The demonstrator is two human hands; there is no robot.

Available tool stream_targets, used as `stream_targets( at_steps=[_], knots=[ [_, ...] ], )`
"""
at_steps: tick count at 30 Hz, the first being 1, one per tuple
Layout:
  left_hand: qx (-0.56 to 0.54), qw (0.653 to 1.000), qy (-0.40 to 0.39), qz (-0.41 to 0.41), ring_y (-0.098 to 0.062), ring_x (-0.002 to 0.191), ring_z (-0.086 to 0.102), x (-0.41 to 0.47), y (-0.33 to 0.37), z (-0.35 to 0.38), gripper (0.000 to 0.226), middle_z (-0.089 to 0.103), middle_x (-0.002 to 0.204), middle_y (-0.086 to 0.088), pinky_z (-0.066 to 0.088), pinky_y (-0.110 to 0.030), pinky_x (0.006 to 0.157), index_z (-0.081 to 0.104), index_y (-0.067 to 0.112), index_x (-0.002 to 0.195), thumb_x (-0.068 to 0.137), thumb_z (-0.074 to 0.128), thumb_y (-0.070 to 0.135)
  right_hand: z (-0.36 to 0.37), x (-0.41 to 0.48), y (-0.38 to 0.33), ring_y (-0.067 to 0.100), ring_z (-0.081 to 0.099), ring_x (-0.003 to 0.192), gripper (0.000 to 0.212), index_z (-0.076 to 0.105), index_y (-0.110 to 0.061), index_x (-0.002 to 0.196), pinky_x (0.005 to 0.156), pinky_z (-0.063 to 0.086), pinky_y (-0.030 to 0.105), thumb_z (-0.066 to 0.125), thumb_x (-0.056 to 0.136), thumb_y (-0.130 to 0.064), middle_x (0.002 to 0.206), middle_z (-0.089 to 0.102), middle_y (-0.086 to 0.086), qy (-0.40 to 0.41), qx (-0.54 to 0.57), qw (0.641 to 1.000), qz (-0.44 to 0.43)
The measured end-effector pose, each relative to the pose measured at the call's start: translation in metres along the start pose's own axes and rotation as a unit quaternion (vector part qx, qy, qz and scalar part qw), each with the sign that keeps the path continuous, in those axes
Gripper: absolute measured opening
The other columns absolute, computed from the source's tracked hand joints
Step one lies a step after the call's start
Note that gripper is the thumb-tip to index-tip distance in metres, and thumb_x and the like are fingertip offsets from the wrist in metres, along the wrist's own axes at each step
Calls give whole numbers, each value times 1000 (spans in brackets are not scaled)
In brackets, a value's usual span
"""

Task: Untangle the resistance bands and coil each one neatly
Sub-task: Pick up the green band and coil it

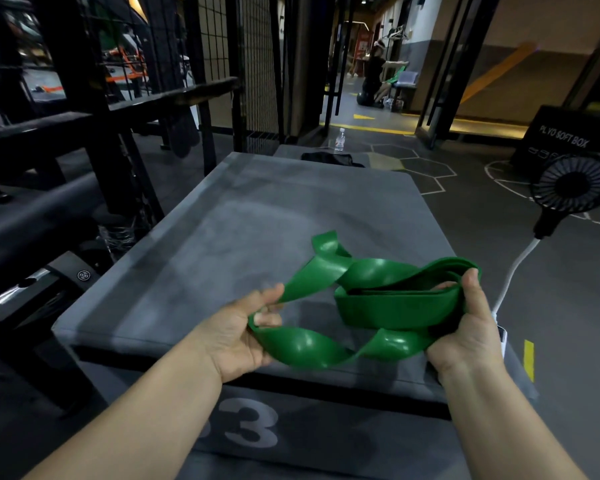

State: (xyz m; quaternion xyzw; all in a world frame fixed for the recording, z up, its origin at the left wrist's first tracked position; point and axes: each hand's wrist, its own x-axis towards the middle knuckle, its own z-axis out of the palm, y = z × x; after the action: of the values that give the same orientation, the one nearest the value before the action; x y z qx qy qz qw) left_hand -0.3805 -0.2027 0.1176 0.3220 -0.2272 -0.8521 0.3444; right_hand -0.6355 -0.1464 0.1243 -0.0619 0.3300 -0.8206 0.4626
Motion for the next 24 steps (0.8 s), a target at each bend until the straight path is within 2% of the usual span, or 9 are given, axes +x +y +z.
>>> stream_targets(
  at_steps=[2, 5, 7, 10, 13, 15, 18, 21, 24],
  knots=[
    [80, 997, 12, -20, -11, 47, 44, -1, 0, -3, 45, 38, 48, 4, 51, -39, 80, 65, 8, 106, 66, 76, 25, -1, -1, -2, 8, 62, 60, 28, 67, -22, 52, 74, 57, 33, 73, 70, -42, 61, 61, -8, -23, 9, 1000, 3],
    [157, 984, 87, 18, -16, 51, 58, -1, 4, -4, 17, 59, 62, -5, 56, -30, 57, 63, 7, 92, 89, 53, 21, -7, 0, -3, 12, 64, 67, 26, 67, -22, 59, 82, 56, 38, 80, 58, -44, 66, 62, -6, -52, -32, 998, 14],
    [114, 986, 108, 60, -18, 52, 62, 2, 6, -8, 16, 64, 73, -12, 55, -26, 50, 61, 2, 92, 92, 47, 10, -9, -1, -3, 15, 64, 73, 32, 68, -22, 60, 88, 53, 43, 85, 47, -47, 69, 63, -5, -54, -63, 996, 19],
    [20, 994, 77, 72, -20, 62, 70, -1, 10, -9, 27, 69, 83, -18, 59, -30, 56, 67, -7, 89, 91, 40, -3, -8, -1, -4, 12, 64, 65, 27, 67, -22, 56, 79, 56, 38, 82, 50, -43, 64, 62, -6, -61, -71, 996, 11],
    [-17, 996, 50, 78, -18, 62, 70, -5, 13, -8, 40, 71, 78, -14, 59, -29, 54, 73, -7, 72, 79, 34, -14, -12, 3, -6, 18, 65, 87, 40, 71, -22, 69, 94, 52, 43, 90, 40, -41, 78, 65, -2, -56, -52, 997, 1],
    [-64, 993, 80, 67, -16, 57, 65, -3, 15, -12, 39, 65, 66, -9, 58, -30, 51, 68, -4, 74, 65, 32, -14, -12, 3, -9, 14, 65, 78, 31, 69, -22, 63, 93, 49, 40, 85, 48, -43, 71, 64, -5, -44, -24, 999, 0],
    [-80, 991, 88, 60, -17, 53, 53, -3, 21, -19, 27, 54, 59, -5, 55, -26, 49, 57, 0, 86, 63, 43, 0, -11, 0, -16, 7, 62, 62, 31, 66, -24, 60, 78, 55, 33, 85, 47, -44, 62, 61, -10, -40, 37, 999, 2],
    [11, 998, 45, 34, -18, 48, 53, -7, 19, -16, 44, 53, 58, -5, 51, -23, 51, 59, 6, 85, 50, 83, 16, -12, 0, -18, 5, 61, 61, 62, 66, -25, 74, 71, 58, 30, 98, 22, -40, 64, 61, -11, -68, 70, 995, -2],
    [124, 987, 91, 53, -13, 42, 44, -6, 10, -13, 23, 44, 48, 0, 42, -18, 45, 51, 17, 70, 62, 72, 19, -12, 0, -17, 4, 61, 59, 61, 70, -25, 68, 72, 58, 29, 99, 17, -39, 63, 60, -10, -80, 64, 995, 0]
  ],
)
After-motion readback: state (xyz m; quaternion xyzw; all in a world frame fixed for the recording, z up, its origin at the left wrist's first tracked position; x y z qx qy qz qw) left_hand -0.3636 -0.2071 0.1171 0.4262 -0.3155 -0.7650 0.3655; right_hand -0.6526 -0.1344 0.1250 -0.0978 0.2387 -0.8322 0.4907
